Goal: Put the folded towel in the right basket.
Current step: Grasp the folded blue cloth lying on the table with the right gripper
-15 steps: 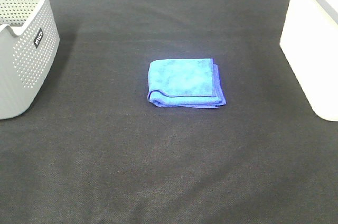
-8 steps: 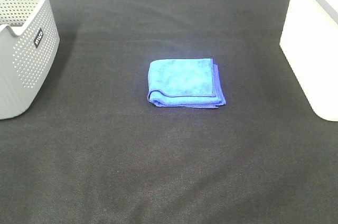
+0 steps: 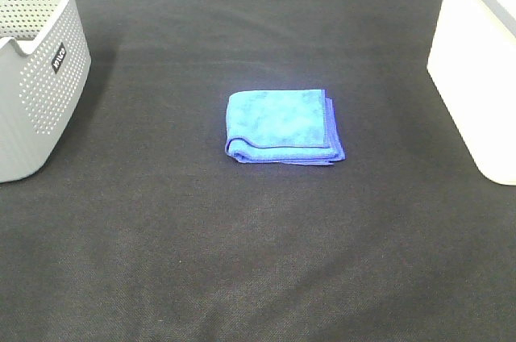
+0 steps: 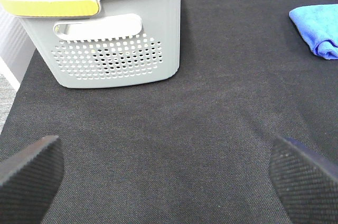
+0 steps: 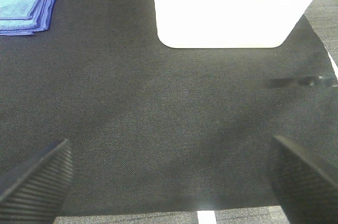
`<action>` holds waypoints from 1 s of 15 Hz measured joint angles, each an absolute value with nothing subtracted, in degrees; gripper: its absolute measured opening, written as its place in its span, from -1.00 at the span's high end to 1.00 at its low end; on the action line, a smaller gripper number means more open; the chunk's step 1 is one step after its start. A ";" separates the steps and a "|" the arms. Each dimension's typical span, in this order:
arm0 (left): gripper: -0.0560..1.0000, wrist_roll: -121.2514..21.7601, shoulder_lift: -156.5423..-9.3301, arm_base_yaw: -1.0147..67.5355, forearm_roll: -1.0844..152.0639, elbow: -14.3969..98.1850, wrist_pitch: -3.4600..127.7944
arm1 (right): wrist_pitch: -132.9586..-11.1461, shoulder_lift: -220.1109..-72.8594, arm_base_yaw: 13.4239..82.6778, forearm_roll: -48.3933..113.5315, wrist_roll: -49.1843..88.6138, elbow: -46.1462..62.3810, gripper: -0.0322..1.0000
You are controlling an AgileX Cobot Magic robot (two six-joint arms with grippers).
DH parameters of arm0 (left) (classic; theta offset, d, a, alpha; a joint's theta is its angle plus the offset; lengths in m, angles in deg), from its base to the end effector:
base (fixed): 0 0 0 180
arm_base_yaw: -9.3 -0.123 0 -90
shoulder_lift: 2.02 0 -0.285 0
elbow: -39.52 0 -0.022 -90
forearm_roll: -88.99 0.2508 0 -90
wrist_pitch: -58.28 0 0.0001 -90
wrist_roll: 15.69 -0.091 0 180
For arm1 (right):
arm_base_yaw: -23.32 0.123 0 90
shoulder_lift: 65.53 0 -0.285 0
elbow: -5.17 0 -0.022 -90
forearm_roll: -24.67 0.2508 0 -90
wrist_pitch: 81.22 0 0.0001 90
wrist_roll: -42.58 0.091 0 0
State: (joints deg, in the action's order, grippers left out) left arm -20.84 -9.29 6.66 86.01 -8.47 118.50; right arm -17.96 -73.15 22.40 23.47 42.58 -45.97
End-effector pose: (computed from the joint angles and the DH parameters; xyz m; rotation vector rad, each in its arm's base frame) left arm -0.0069 -0.0044 0.2809 0.0468 2.0140 0.0246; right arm -0.0024 -0.0017 0.2614 0.0181 2.1296 -0.0350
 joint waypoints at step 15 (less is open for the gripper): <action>-0.98 -21.02 -9.29 6.66 86.01 -8.47 118.50 | -17.96 -73.15 22.40 21.52 42.58 -45.97 -0.92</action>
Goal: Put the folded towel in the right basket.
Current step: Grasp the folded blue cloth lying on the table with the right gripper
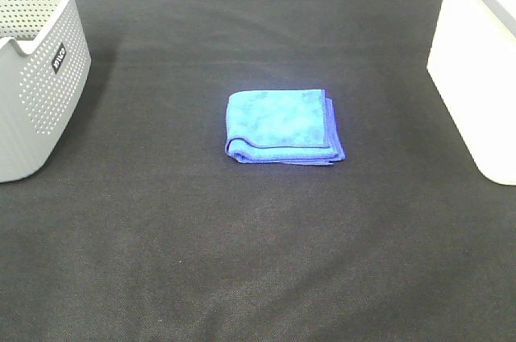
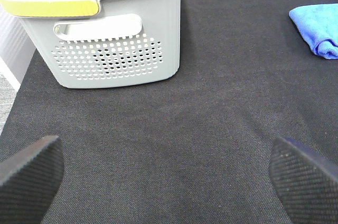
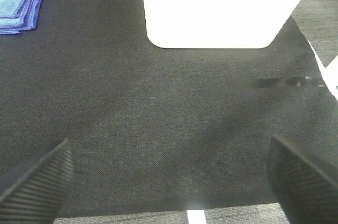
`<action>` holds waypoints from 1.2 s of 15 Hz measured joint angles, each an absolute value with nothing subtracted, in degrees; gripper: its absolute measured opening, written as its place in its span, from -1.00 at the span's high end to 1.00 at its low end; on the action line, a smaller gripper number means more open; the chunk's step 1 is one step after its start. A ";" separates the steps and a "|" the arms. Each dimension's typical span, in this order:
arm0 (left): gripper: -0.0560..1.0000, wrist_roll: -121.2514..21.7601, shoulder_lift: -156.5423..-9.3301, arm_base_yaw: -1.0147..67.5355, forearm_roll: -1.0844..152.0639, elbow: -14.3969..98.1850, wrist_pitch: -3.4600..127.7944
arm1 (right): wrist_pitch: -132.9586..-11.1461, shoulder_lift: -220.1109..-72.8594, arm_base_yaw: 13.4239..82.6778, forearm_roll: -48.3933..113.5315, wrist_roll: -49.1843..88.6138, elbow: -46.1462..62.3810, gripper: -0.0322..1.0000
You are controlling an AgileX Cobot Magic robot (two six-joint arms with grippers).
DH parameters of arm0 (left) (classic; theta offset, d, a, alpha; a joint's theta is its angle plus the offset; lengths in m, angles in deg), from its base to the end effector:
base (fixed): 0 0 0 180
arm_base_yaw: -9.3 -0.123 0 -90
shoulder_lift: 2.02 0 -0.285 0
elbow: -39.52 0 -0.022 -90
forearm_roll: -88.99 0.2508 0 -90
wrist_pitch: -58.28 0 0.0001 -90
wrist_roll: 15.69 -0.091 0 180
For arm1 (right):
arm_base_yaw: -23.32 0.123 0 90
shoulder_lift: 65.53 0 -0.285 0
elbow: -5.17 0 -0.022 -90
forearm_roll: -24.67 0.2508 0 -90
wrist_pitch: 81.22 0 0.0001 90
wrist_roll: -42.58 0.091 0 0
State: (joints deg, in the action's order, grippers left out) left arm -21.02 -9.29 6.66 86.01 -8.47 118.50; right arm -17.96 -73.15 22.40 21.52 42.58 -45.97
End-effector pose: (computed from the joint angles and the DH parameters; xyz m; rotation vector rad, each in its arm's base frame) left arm -0.0069 -0.0044 0.2809 0.0500 2.0139 0.0266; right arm -0.0025 -0.0044 0.2614 0.0197 2.1291 -0.0763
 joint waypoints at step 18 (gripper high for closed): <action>-0.98 -20.96 -9.29 6.66 86.01 -8.47 118.50 | -17.56 -74.18 22.40 21.98 40.17 -44.60 -0.92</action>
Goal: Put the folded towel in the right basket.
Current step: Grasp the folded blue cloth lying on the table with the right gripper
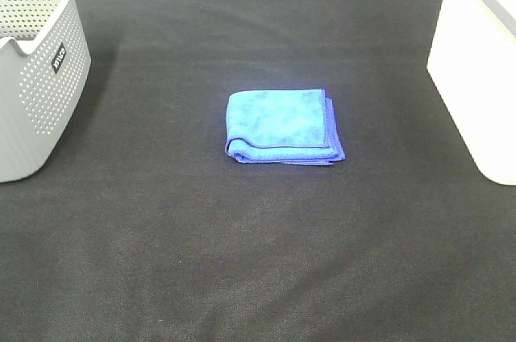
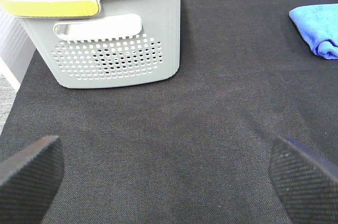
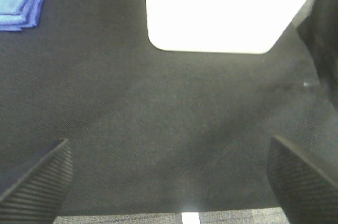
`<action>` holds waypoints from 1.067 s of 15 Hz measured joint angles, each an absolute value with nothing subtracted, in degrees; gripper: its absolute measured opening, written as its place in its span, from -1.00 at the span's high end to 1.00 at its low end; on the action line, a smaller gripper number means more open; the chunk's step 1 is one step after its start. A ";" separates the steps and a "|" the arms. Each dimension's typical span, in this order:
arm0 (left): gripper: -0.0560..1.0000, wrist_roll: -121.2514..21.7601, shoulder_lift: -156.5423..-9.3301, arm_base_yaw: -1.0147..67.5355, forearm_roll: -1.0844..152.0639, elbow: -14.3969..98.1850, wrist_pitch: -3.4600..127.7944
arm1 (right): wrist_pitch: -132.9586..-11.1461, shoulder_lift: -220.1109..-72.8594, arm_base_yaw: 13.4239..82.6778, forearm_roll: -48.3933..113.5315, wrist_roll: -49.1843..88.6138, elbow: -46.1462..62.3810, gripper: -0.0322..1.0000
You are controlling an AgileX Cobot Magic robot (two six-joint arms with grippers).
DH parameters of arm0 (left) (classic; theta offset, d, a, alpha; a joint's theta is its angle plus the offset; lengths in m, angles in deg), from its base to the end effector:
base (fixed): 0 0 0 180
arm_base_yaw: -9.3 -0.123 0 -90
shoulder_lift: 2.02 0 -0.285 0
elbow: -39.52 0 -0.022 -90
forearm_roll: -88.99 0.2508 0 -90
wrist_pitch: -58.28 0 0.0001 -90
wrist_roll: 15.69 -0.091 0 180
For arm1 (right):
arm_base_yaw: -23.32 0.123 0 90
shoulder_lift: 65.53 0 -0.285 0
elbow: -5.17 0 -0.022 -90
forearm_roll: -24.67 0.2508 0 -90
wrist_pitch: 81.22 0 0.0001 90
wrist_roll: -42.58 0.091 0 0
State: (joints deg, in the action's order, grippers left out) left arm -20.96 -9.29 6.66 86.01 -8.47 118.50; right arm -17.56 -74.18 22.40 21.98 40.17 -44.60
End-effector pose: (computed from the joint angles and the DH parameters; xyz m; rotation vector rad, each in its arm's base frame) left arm -0.0069 -0.0044 0.2809 0.0489 2.0139 0.0259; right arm -0.0027 -0.0038 0.2676 -0.0251 2.1309 -0.0914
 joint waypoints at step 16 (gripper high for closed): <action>-0.98 -20.96 -9.29 6.66 86.01 -8.47 118.50 | -11.89 -163.16 24.41 47.31 42.58 15.91 -0.85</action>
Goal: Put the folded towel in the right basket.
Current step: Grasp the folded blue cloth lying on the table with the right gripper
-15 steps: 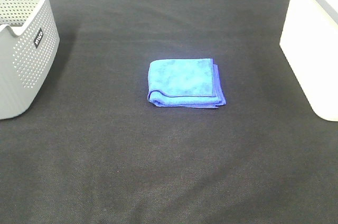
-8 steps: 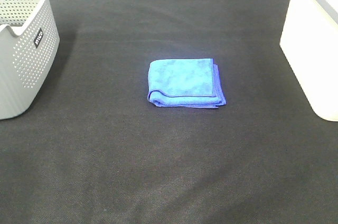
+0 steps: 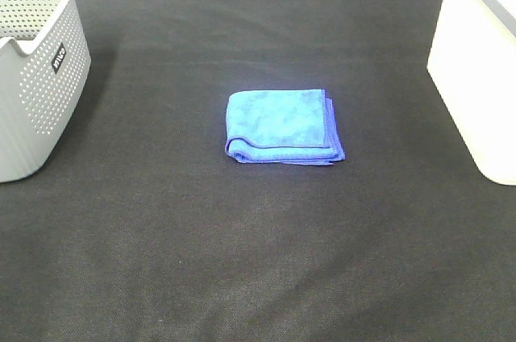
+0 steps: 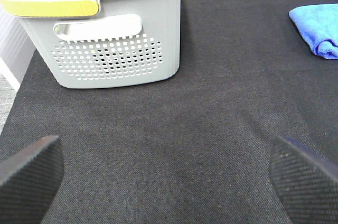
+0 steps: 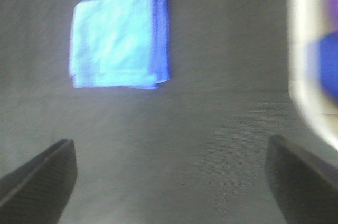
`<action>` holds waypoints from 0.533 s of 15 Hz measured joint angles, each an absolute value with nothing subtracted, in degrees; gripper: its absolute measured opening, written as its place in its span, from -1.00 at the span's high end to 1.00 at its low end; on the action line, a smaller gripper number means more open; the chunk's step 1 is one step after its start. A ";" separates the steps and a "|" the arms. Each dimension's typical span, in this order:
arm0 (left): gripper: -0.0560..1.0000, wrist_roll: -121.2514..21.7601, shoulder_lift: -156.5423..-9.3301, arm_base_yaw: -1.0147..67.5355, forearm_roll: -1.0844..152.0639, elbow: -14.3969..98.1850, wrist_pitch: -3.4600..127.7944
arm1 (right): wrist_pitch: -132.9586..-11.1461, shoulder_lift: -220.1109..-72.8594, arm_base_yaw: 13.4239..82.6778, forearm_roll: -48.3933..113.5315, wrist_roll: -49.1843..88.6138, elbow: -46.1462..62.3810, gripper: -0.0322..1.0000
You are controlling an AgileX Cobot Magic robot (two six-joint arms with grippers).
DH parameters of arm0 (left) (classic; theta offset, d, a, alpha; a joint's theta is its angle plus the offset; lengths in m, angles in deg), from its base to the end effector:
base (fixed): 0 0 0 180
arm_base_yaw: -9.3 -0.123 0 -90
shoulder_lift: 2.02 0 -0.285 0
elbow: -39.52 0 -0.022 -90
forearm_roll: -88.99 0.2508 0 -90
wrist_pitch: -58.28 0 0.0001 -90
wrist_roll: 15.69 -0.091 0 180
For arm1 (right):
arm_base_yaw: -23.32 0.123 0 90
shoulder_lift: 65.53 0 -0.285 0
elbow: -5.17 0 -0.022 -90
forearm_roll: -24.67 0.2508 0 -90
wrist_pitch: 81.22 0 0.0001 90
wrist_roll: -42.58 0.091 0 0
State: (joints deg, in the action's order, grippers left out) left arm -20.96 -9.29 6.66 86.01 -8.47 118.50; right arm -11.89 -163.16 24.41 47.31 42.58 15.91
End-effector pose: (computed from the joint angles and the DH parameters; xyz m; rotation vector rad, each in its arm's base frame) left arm -0.0069 -0.0044 0.2809 0.0489 2.0139 0.0259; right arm 0.3226 0.0389 0.3643 0.0582 2.6826 0.5476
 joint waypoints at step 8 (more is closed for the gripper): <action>-0.98 -20.96 -9.29 6.66 86.01 -8.47 118.50 | -18.48 -194.67 36.04 48.57 42.58 32.12 -0.83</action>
